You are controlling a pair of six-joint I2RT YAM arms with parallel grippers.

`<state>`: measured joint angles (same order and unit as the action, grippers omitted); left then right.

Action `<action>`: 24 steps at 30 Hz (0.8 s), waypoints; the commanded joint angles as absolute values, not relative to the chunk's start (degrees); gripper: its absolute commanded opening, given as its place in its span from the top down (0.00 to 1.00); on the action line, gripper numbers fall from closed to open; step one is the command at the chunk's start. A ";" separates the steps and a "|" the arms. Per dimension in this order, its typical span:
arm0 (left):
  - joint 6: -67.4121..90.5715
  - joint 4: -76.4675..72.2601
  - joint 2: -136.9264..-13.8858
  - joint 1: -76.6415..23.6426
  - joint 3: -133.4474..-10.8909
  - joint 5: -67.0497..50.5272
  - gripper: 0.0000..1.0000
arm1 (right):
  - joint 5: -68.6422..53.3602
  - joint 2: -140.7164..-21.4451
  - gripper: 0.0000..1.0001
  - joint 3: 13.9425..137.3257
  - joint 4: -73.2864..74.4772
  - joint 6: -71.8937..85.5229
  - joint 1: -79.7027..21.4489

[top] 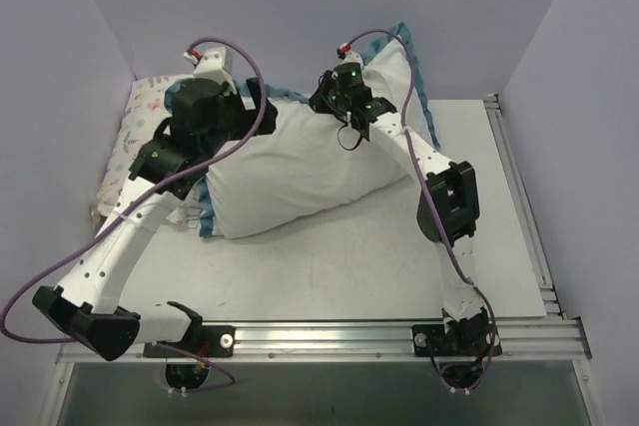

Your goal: Remove the pillowcase from the pillow

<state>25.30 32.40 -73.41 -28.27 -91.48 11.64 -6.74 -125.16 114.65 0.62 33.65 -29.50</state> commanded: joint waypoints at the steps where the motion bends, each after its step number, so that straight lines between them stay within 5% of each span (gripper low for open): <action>1: 26.10 30.77 -75.49 -28.74 -88.16 12.66 0.02 | -7.73 -124.28 1.00 110.32 9.15 34.97 -28.92; 11: 29.18 24.87 -81.29 -31.63 -78.84 12.04 0.03 | -8.79 -115.85 0.97 96.68 5.54 36.30 -27.33; 15: 30.41 23.12 -83.58 -32.17 -76.29 12.92 0.03 | -9.67 -111.54 0.47 97.47 6.24 33.58 -27.33; 18: 30.76 23.38 -85.34 -32.17 -75.32 14.23 0.03 | -9.41 -107.94 0.24 100.28 9.14 32.09 -26.98; 24: 28.92 24.78 -87.45 -31.03 -76.81 16.17 0.04 | -0.72 -94.43 0.11 97.76 16.61 28.39 -26.46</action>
